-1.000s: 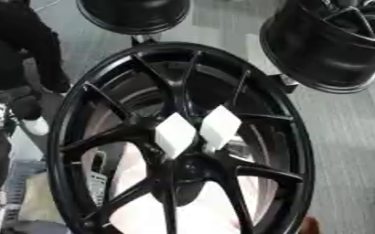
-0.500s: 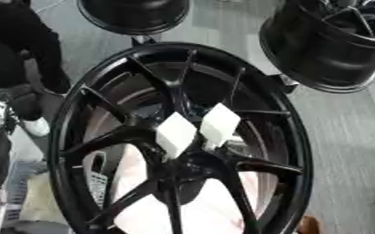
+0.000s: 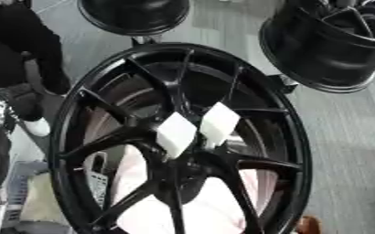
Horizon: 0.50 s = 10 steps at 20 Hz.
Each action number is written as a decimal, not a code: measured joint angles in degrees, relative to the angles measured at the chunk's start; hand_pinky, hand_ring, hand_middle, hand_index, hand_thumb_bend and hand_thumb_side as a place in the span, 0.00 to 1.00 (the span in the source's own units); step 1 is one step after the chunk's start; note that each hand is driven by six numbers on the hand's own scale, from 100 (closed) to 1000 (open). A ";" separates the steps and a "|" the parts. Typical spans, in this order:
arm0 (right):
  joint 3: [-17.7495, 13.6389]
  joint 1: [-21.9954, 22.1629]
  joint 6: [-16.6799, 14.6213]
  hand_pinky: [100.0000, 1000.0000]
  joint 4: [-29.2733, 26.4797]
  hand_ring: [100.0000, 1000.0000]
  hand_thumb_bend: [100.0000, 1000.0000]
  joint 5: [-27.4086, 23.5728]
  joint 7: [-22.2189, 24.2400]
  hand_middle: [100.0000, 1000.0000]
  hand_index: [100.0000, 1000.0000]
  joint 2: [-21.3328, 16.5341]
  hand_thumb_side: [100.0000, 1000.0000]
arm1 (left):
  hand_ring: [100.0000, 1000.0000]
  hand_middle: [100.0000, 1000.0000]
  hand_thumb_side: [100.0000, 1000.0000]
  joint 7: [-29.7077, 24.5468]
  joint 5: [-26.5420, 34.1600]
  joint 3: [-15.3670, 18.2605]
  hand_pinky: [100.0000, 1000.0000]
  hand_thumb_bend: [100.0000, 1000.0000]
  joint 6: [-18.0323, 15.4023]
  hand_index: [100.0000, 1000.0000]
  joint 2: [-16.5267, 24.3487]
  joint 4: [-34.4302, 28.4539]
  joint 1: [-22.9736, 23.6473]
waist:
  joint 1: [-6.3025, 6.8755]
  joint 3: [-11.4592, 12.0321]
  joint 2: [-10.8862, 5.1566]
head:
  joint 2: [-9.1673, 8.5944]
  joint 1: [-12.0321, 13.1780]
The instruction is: Pull the pin out of the wheel hub.
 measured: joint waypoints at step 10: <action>0.69 -0.40 0.03 0.87 -1.03 0.76 0.02 0.21 0.58 0.67 0.73 0.46 0.31 | 0.83 0.79 0.83 -0.01 0.22 -0.01 0.89 0.00 -0.01 0.77 -0.01 0.01 0.38 | 0.36 -0.24 -0.70 | 0.50 0.12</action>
